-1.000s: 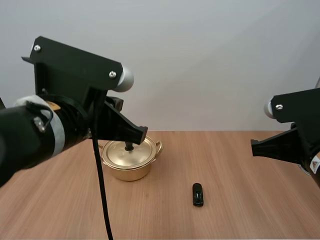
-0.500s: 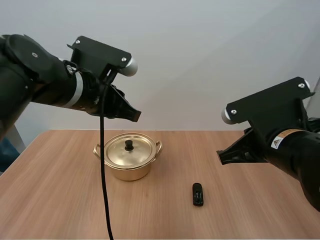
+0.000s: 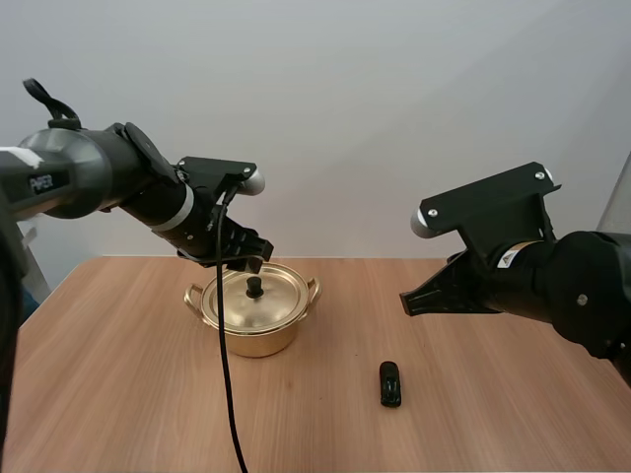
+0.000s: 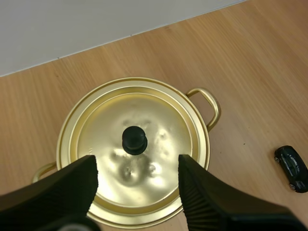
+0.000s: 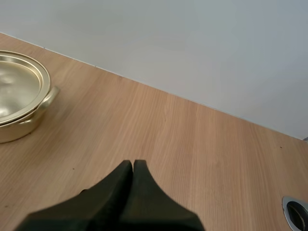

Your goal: Open the pot, put the car inside, and close it

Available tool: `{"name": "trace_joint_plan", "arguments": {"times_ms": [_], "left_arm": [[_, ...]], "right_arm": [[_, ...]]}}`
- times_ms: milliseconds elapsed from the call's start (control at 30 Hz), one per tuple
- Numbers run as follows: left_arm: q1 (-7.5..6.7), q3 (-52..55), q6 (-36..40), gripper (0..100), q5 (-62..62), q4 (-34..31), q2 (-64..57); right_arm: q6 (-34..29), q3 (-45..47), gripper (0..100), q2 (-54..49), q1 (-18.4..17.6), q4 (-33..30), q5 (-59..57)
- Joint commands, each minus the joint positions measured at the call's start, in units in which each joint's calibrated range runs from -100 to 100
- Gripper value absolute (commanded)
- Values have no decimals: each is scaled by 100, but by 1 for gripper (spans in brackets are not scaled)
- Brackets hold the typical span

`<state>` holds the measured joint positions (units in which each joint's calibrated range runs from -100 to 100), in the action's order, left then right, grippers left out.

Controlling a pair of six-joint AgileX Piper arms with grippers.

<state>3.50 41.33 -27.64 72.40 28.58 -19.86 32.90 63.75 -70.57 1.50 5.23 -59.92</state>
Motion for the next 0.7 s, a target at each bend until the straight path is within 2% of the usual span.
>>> {"name": "trace_joint_plan", "arguments": {"times_ms": [0,200,333,467,667], "left_arm": [[2,-157,-4,85,44,4,383],[-52,-587,-4,85,140,-21,780],[-285,-601,-4,85,-121,-251,1038],[-470,-601,314,85,-627,-856,1275],[-503,-601,353,83,-781,-1139,1548]], "right_arm": [[-2,-2,4,1,-6,5,-12],[-2,-2,4,1,-6,6,-84],[-2,13,4,1,-6,6,-85],[34,10,4,1,-6,6,-85],[30,22,4,1,-6,6,-85]]}}
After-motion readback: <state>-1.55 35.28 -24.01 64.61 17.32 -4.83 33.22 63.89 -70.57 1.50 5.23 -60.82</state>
